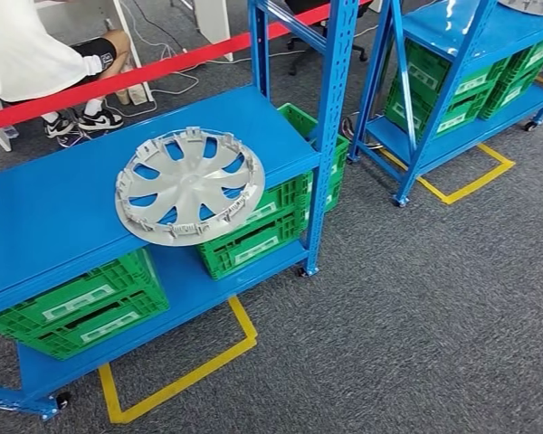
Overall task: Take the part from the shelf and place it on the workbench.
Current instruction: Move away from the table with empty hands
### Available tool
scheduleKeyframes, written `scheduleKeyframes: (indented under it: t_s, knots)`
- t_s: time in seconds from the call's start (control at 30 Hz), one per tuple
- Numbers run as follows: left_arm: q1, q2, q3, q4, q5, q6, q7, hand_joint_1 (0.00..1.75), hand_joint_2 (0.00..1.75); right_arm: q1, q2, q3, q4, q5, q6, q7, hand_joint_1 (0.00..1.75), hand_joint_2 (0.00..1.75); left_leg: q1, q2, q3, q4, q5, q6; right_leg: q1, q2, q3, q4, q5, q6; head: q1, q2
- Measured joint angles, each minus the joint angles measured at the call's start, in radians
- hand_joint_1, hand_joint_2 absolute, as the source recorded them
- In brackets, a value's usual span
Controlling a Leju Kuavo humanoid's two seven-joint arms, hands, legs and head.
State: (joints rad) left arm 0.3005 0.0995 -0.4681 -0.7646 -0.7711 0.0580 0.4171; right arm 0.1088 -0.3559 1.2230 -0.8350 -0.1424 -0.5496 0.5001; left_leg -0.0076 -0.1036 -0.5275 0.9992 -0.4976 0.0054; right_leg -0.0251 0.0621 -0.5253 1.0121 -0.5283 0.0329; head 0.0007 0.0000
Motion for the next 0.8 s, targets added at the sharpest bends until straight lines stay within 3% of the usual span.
scheduleKeyframes:
  t_s: [0.03, 0.1, 0.17, 0.2, 0.23, 0.27, 0.3, 0.33, 0.4, 0.47, 0.53, 0.57, 0.63, 0.67, 0.73, 0.77, 0.8]
  knots:
    - [0.001, 0.001, -0.002, 0.0, 0.003, 0.002, 0.001, 0.0, 0.0, -0.004, 0.003, 0.003, 0.004, 0.001, 0.0, -0.003, 0.0, 0.0, 0.002, -0.002, -0.003, 0.001, 0.0, -0.004, 0.001, -0.011, 0.002, -0.001, 0.002, -0.007, 0.0, 0.0]
    - [-0.001, 0.002, -0.007, 0.001, 0.011, 0.007, 0.002, 0.0, 0.0, -0.011, 0.009, 0.009, 0.016, 0.002, 0.002, -0.009, 0.0, 0.0, 0.004, 0.031, -0.02, 0.037, -0.024, -0.014, 0.002, -0.034, 0.005, -0.004, 0.004, -0.022, -0.004, 0.0]
    - [-0.007, 0.003, -0.012, 0.001, 0.015, 0.01, 0.002, 0.0, 0.0, -0.016, 0.013, 0.016, 0.027, 0.002, 0.003, -0.014, 0.0, 0.0, 0.004, 0.078, -0.074, 0.148, -0.082, -0.022, 0.005, -0.059, 0.006, -0.006, 0.003, -0.031, -0.008, 0.0]
    - [-0.009, 0.003, -0.015, 0.001, 0.016, 0.011, 0.002, 0.0, 0.0, -0.017, 0.016, 0.019, 0.033, 0.002, 0.004, -0.016, 0.0, 0.0, 0.005, 0.087, -0.108, 0.216, -0.111, -0.025, 0.007, -0.074, 0.006, -0.006, 0.001, -0.034, -0.009, 0.0]
    - [-0.01, 0.003, -0.018, 0.001, 0.018, 0.012, 0.002, 0.0, 0.0, -0.018, 0.018, 0.023, 0.038, 0.001, 0.006, -0.017, 0.0, 0.0, 0.006, 0.091, -0.135, 0.266, -0.125, -0.025, 0.009, -0.088, 0.007, -0.006, -0.001, -0.036, -0.009, 0.0]
    - [-0.01, 0.003, -0.02, 0.001, 0.02, 0.014, 0.002, 0.0, 0.0, -0.02, 0.02, 0.026, 0.043, 0.0, 0.007, -0.02, 0.0, 0.0, 0.006, 0.092, -0.147, 0.287, -0.121, -0.024, 0.011, -0.101, 0.008, -0.006, -0.003, -0.037, -0.009, 0.0]
    - [-0.01, 0.004, -0.022, 0.002, 0.023, 0.014, 0.002, 0.0, 0.0, -0.022, 0.022, 0.027, 0.047, 0.0, 0.009, -0.023, 0.0, 0.0, 0.006, 0.094, -0.14, 0.268, -0.097, -0.021, 0.013, -0.113, 0.01, -0.006, -0.005, -0.037, -0.009, 0.0]
    - [-0.01, 0.004, -0.024, 0.002, 0.026, 0.015, 0.003, 0.0, 0.0, -0.025, 0.025, 0.029, 0.052, -0.002, 0.011, -0.026, 0.0, 0.0, 0.004, 0.101, -0.115, 0.215, -0.061, -0.016, 0.015, -0.124, 0.013, -0.006, -0.008, -0.037, -0.009, 0.0]
    - [-0.011, 0.006, -0.027, 0.003, 0.031, 0.017, 0.004, 0.0, 0.0, -0.029, 0.031, 0.031, 0.062, -0.004, 0.013, -0.033, 0.0, 0.0, -0.007, 0.144, -0.051, 0.084, -0.006, 0.001, 0.019, -0.144, 0.019, -0.006, -0.015, -0.033, -0.009, 0.0]
    - [-0.014, 0.008, -0.031, 0.004, 0.037, 0.021, 0.005, 0.0, 0.0, -0.033, 0.036, 0.035, 0.072, -0.009, 0.015, -0.042, 0.0, 0.0, -0.017, 0.174, -0.02, 0.018, 0.004, 0.011, 0.023, -0.165, 0.02, -0.006, -0.023, -0.024, -0.01, 0.0]
    - [-0.015, 0.009, -0.037, 0.006, 0.046, 0.026, 0.005, 0.0, 0.0, -0.039, 0.041, 0.038, 0.081, -0.017, 0.017, -0.051, 0.0, 0.0, -0.018, 0.157, -0.018, 0.009, 0.002, 0.017, 0.025, -0.187, 0.029, -0.009, -0.028, -0.015, -0.011, 0.0]
    - [-0.014, 0.008, -0.042, 0.007, 0.05, 0.028, 0.005, 0.0, 0.0, -0.042, 0.043, 0.039, 0.086, -0.021, 0.018, -0.056, 0.0, 0.0, -0.016, 0.146, -0.016, 0.004, 0.005, 0.02, 0.024, -0.181, 0.031, -0.005, -0.034, -0.01, -0.01, 0.0]
    - [-0.017, 0.008, -0.05, 0.009, 0.059, 0.032, 0.006, 0.0, 0.0, -0.047, 0.048, 0.042, 0.098, -0.028, 0.019, -0.065, 0.0, 0.0, -0.009, 0.124, -0.013, -0.005, 0.012, 0.026, 0.022, -0.133, 0.01, 0.051, -0.073, -0.002, -0.007, 0.0]
    - [-0.02, 0.008, -0.053, 0.01, 0.064, 0.035, 0.007, 0.0, 0.0, -0.048, 0.05, 0.044, 0.105, -0.032, 0.02, -0.069, 0.0, 0.0, -0.007, 0.113, -0.013, -0.006, 0.013, 0.029, 0.02, -0.1, -0.021, 0.111, -0.106, 0.0, -0.004, 0.0]
    - [-0.025, 0.009, -0.06, 0.013, 0.071, 0.04, 0.008, 0.0, 0.0, -0.048, 0.052, 0.049, 0.117, -0.039, 0.021, -0.074, 0.0, 0.0, -0.006, 0.089, -0.012, -0.006, 0.013, 0.032, 0.018, -0.07, -0.093, 0.246, -0.163, 0.003, -0.002, 0.0]
    - [-0.026, 0.009, -0.063, 0.014, 0.073, 0.041, 0.008, 0.0, 0.0, -0.047, 0.053, 0.052, 0.123, -0.041, 0.022, -0.075, 0.0, 0.0, -0.006, 0.077, -0.011, -0.006, 0.012, 0.033, 0.018, -0.066, -0.117, 0.282, -0.166, 0.005, -0.002, 0.0]
    - [-0.026, 0.009, -0.067, 0.015, 0.074, 0.041, 0.008, 0.0, 0.0, -0.047, 0.054, 0.053, 0.127, -0.042, 0.022, -0.075, 0.0, 0.0, -0.005, 0.064, -0.009, -0.005, 0.011, 0.032, 0.016, -0.065, -0.124, 0.281, -0.149, 0.007, -0.001, 0.0]
